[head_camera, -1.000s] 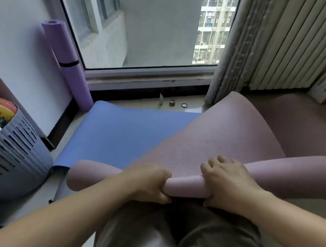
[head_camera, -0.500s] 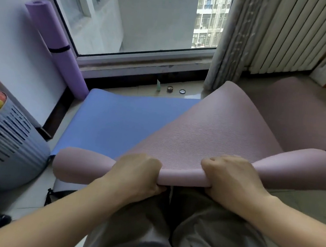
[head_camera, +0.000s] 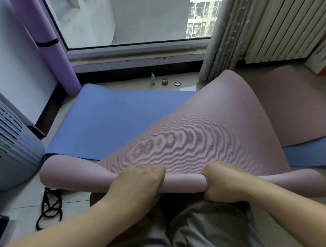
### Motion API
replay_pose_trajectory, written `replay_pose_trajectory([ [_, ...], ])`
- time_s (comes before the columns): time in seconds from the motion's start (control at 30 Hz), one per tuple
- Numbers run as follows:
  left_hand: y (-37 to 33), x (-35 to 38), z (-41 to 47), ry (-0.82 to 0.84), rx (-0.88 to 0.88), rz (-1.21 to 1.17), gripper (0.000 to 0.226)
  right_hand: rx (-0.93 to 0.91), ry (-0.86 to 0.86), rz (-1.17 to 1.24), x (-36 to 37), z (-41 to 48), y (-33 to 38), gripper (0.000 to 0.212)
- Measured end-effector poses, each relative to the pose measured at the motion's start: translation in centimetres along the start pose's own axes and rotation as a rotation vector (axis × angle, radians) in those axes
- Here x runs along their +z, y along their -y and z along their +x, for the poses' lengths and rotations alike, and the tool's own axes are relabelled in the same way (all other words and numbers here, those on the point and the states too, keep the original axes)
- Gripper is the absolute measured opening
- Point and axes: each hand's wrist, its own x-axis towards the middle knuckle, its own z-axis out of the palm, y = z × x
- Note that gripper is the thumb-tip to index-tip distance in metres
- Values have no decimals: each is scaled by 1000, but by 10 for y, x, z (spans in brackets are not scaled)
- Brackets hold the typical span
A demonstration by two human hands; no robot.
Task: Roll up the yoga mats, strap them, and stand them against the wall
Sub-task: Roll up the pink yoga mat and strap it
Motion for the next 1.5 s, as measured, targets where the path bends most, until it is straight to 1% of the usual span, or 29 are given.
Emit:
replay_pose_trajectory([
  [0.07,1,-1,5,50,-19,-16,19,-17,-13,-38,-2,-5,1,14],
  [0.13,2,1,10,123,-32,-54,15,-24,-82,-113,0,-10,-2,15],
  [0.2,4,4,16,211,-42,-80,13,-81,-248,-199,11,-16,-5,20],
  [0.27,9,6,24,280,-56,-99,19,-162,-458,-302,24,-20,-10,20],
  [0.3,11,7,28,304,-56,-123,21,-167,-529,-313,28,-22,-10,22],
  [0.33,12,7,31,321,-47,-158,23,-138,-553,-320,29,-24,-10,24],
  [0.4,14,8,36,351,-20,-229,26,-81,-490,-255,29,-25,-8,22],
  [0.47,18,8,39,376,16,-283,25,-1,-383,-158,22,-23,-4,26],
  [0.53,24,5,41,400,57,-340,22,17,-337,-105,17,-18,-3,31],
  [0.6,29,1,41,425,95,-377,22,10,-287,-69,16,-16,-3,30],
  [0.7,32,-2,38,379,149,-329,33,3,-251,-32,15,-16,-2,27],
  [0.77,31,4,33,357,151,-303,43,-15,-243,-49,17,-13,-4,27],
  [0.8,30,10,31,342,136,-327,48,-24,-236,-72,16,-11,-5,28],
  [0.83,29,17,27,307,115,-372,51,-38,-229,-107,15,-8,-7,30],
  [0.9,28,32,17,167,69,-472,52,-63,-193,-148,13,-4,-11,43],
  [0.97,25,37,9,28,31,-524,41,-68,-161,-163,12,-1,-14,59],
  [1.0,26,38,8,8,12,-514,37,-73,-148,-167,13,0,-14,65],
  [1.03,26,39,9,-2,0,-500,36,-77,-151,-166,15,1,-14,67],
  [1.1,27,41,15,-2,-7,-462,41,-71,-202,-125,22,3,-14,66],
  [1.13,27,40,18,25,-18,-428,40,-57,-244,-88,27,3,-14,67],
  [1.2,29,42,22,115,-45,-351,31,-42,-343,-24,39,2,-14,70],
  [1.27,29,41,24,164,-71,-356,26,-33,-407,44,51,1,-15,66],
  [1.37,30,41,28,162,-95,-440,24,81,-428,199,53,3,-14,48],
  [1.43,33,44,32,138,-102,-487,23,102,-473,163,54,5,-15,49],
  [1.5,36,47,33,14,-70,-582,15,108,-477,136,51,9,-17,52],
])
